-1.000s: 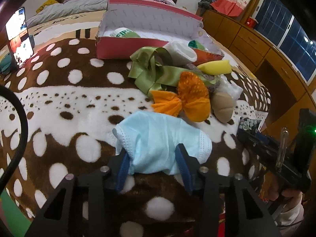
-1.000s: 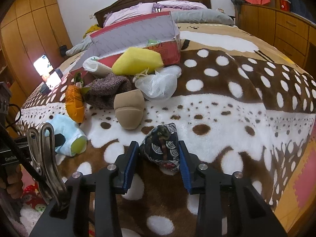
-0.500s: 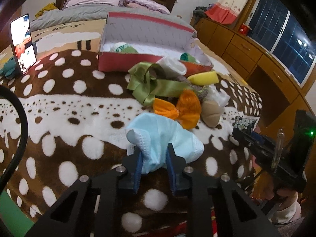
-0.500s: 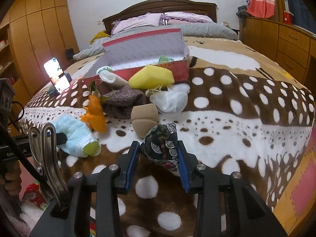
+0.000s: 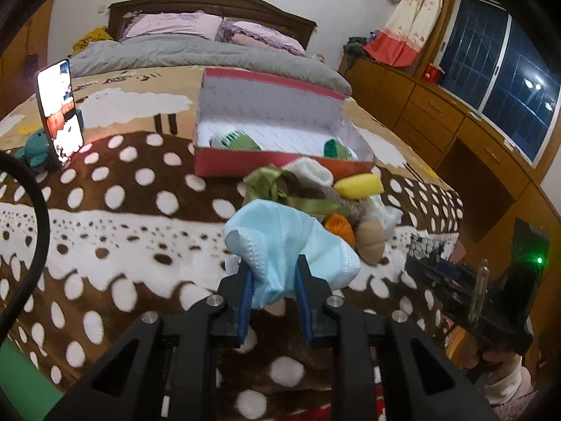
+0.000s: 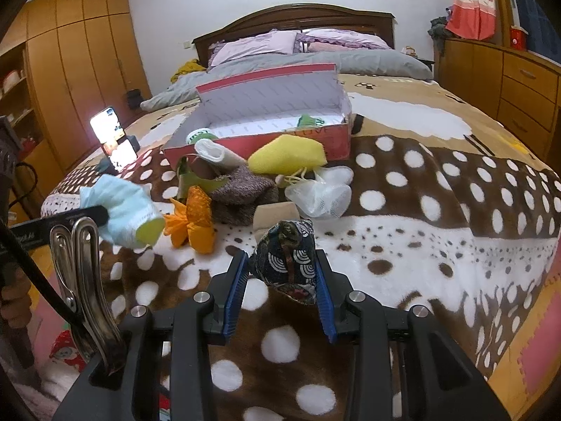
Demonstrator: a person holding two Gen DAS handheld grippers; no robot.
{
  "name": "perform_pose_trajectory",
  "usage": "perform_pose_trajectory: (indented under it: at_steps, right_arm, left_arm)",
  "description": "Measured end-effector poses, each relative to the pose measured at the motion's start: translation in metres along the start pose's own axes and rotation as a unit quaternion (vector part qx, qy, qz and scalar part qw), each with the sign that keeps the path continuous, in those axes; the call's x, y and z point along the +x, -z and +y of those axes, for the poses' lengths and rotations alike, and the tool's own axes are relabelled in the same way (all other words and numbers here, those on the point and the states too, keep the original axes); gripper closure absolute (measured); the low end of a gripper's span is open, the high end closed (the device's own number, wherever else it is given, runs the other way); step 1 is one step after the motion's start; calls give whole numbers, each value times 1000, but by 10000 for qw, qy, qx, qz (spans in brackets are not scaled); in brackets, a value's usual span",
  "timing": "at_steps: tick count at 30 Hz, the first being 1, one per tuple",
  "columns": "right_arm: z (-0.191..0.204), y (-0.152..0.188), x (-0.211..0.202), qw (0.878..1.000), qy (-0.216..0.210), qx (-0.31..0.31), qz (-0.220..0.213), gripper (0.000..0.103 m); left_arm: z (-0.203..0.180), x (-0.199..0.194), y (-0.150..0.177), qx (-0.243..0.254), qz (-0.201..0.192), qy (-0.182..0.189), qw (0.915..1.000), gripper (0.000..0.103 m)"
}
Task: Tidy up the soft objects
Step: 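Carry the mask and patterned sock into the shoebox and open both grippers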
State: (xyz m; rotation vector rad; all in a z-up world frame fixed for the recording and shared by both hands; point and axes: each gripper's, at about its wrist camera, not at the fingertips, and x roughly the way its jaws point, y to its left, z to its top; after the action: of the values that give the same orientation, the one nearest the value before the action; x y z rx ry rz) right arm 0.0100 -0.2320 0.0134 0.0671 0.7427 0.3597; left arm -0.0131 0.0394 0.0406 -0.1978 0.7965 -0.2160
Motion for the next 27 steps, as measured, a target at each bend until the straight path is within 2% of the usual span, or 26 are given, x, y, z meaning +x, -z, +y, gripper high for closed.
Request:
perform_pose_trajectory:
  at_steps: [9, 18, 27]
  right_arm:
    - [5, -26, 1, 9996, -191, -183, -125, 65]
    - [13, -61, 7, 9977, -535, -358, -230, 65]
    - [19, -94, 27, 9967, -497, -583, -283, 65]
  left_arm:
    - [-4, 1, -30, 70, -272, -71, 9996, 80]
    - [-10, 26, -70, 95, -411, -138, 9990, 80]
    - [-13, 59, -105, 39, -490, -176, 9986, 80]
